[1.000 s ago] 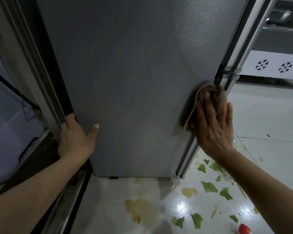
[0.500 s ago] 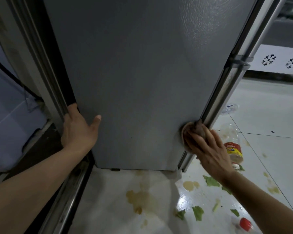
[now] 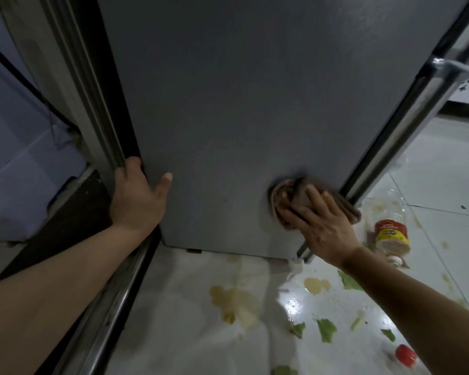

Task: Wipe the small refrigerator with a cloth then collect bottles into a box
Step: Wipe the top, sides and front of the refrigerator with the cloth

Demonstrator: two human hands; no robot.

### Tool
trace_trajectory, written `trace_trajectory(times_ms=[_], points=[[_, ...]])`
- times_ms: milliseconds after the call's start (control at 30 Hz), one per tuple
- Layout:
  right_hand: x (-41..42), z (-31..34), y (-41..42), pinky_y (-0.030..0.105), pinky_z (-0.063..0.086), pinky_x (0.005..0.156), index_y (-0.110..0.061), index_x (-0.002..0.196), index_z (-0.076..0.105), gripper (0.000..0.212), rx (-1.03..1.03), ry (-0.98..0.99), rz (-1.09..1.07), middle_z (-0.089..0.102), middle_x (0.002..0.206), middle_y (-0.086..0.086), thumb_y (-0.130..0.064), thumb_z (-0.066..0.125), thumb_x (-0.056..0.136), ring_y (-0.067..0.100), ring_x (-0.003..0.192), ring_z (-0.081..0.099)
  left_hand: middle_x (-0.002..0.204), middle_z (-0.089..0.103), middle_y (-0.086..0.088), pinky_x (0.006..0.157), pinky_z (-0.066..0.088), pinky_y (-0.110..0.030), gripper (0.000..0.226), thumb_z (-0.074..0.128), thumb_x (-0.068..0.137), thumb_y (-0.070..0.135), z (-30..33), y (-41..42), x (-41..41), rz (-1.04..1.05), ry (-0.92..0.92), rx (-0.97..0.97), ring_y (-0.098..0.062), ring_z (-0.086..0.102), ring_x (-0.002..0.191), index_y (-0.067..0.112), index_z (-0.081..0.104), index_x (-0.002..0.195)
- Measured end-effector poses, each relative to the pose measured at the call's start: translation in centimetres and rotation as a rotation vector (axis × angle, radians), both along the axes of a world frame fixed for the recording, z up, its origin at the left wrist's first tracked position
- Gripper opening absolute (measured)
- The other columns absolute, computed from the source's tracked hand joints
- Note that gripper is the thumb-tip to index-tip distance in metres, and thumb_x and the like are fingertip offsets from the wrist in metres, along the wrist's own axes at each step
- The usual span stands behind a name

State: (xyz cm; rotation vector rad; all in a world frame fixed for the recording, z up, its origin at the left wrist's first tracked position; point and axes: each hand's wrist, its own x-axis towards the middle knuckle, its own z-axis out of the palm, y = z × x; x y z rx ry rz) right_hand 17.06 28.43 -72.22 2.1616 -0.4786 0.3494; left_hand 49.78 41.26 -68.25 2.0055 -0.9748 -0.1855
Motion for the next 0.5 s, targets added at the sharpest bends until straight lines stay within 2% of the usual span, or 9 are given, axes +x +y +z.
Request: trace_trajectory(times_ms=[67,133,200,267,333,400,433,500], points=[[0.0,-1.6,0.4,0.039,0.002,0.117,-0.022,0.142,0.037,0.065,0.006,0.223,0.042,0.049,0.143,0.002,-0.01,0.031,0.079,0.027,0.147,-0.004,0.121,0.047,-0.017,0.087,0.05,-0.047,0.056,0.055,0.087,0.046,-0.3,0.0,-0.1,0.004,0.0,-0.033,-0.032,0.054,0.103,0.01,0.04,0.126],[0.0,-2.1,0.6,0.036,0.004,0.116,-0.021,0.143,0.034,0.066,0.004,0.327,0.08,0.045,0.145,-0.001,-0.008,0.044,0.08,0.02,0.147,0.002,0.119,0.049,-0.015,0.085,0.05,-0.044,0.053,0.057,0.085,0.046,-0.4,0.0,0.1,-0.005,0.01,-0.063,-0.03,0.056,0.097,0.013,0.042,0.124],[0.0,-1.6,0.3,0.035,0.005,0.117,-0.019,0.144,0.027,0.071,-0.033,0.31,0.108,0.04,0.146,-0.002,-0.007,0.052,0.079,0.019,0.146,0.008,0.115,0.055,-0.012,0.082,0.052,-0.04,0.049,0.06,0.084,0.047,-0.4,0.1,0.6,-0.035,0.039,-0.082,-0.027,0.059,0.092,0.016,0.045,0.118],[1.5,-0.3,0.1,0.036,0.005,0.117,-0.017,0.145,0.025,0.059,-0.029,0.183,0.14,0.038,0.147,0.0,-0.006,0.036,0.088,0.025,0.148,0.0,0.11,0.059,-0.007,0.076,0.052,-0.035,0.038,0.061,0.084,0.044,-0.4,0.1,1.1,-0.061,0.06,-0.105,-0.022,0.061,0.086,0.018,0.048,0.109],[4.5,0.8,-0.2,0.038,0.005,0.118,-0.016,0.146,0.028,0.05,-0.001,0.006,0.164,0.039,0.147,0.001,-0.005,0.022,0.097,0.029,0.146,0.01,0.099,0.061,0.001,0.067,0.048,-0.028,0.025,0.061,0.085,0.039,-0.8,0.2,1.2,-0.064,0.076,-0.11,-0.015,0.06,0.079,0.023,0.048,0.099],[7.7,0.9,0.2,0.039,0.003,0.12,-0.016,0.144,0.035,0.048,0.043,-0.096,0.174,0.046,0.145,0.002,-0.007,0.02,0.099,0.028,0.144,0.017,0.085,0.057,0.012,0.058,0.042,-0.023,0.018,0.061,0.087,0.032,-1.3,0.3,1.2,-0.069,0.099,-0.116,-0.007,0.058,0.073,0.027,0.046,0.095],[8.9,0.5,0.4,0.039,0.001,0.12,-0.017,0.143,0.038,0.048,0.029,-0.075,0.172,0.049,0.143,0.001,-0.008,0.026,0.097,0.028,0.143,0.02,0.082,0.054,0.016,0.055,0.04,-0.021,0.017,0.061,0.088,0.03,-1.4,0.4,1.2,-0.073,0.101,-0.124,-0.003,0.057,0.069,0.028,0.046,0.095],[10.1,-1.3,1.0,0.04,0.0,0.119,-0.021,0.142,0.039,0.056,-0.059,0.134,0.177,0.043,0.146,-0.002,-0.015,0.04,0.087,0.023,0.143,0.021,0.08,0.054,0.017,0.055,0.041,-0.022,0.014,0.06,0.088,0.026,-1.4,0.5,1.5,-0.088,0.108,-0.137,-0.001,0.056,0.066,0.027,0.048,0.095]])
